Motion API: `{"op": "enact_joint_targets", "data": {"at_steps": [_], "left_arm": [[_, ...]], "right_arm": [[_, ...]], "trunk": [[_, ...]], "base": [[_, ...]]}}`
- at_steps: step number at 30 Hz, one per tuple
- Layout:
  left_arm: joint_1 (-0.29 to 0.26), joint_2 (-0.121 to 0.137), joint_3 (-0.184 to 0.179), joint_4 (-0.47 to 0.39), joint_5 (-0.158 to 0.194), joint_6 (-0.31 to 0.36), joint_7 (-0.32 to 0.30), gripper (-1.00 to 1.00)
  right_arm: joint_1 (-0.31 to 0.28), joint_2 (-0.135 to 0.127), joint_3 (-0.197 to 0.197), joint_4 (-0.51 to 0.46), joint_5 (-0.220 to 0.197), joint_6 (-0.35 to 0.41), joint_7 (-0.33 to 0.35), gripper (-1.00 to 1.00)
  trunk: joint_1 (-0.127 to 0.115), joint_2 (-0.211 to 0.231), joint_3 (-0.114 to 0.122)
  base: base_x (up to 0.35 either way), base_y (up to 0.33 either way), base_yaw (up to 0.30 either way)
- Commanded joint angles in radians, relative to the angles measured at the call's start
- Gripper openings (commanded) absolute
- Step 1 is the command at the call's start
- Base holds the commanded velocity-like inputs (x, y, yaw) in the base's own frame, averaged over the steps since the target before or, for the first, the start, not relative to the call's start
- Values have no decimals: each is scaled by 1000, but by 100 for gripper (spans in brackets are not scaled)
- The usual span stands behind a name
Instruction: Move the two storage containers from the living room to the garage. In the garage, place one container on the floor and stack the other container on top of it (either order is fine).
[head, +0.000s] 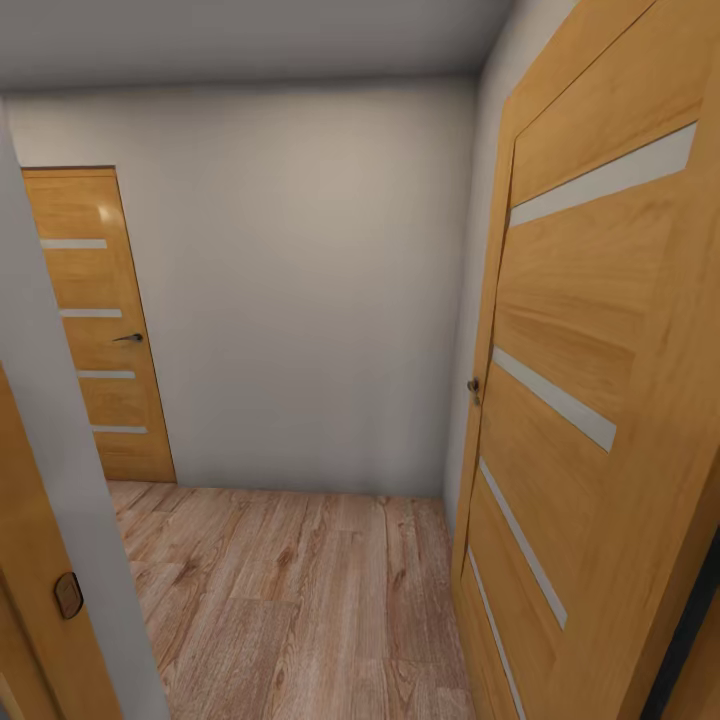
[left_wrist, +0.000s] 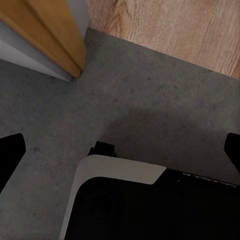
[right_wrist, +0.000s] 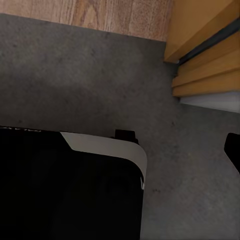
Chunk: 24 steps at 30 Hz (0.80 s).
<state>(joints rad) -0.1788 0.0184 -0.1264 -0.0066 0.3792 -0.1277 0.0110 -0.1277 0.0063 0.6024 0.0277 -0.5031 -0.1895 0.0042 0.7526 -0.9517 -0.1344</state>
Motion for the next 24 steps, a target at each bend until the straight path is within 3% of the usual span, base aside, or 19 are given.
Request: {"op": "enact_joint_targets", "data": {"at_steps": [1, 19, 24], "left_arm": [[-1, 0, -9, 0, 7, -3, 1, 100], [-1, 0, -9, -1, 6, -3, 0, 100], [-1, 0, -9, -1, 7, -2, 0, 100]], "right_arm": [[-1, 1, 8, 3, -8, -6, 0, 100], [-1, -1, 8, 3, -8, -5, 0, 100], [-1, -1, 9, 3, -8, -5, 0, 100]], "trunk": [[0, -1, -1], [0, -1, -1], [0, -1, -1]], "base": [[27, 23, 0], [31, 27, 0], [213, 0, 0]]}}
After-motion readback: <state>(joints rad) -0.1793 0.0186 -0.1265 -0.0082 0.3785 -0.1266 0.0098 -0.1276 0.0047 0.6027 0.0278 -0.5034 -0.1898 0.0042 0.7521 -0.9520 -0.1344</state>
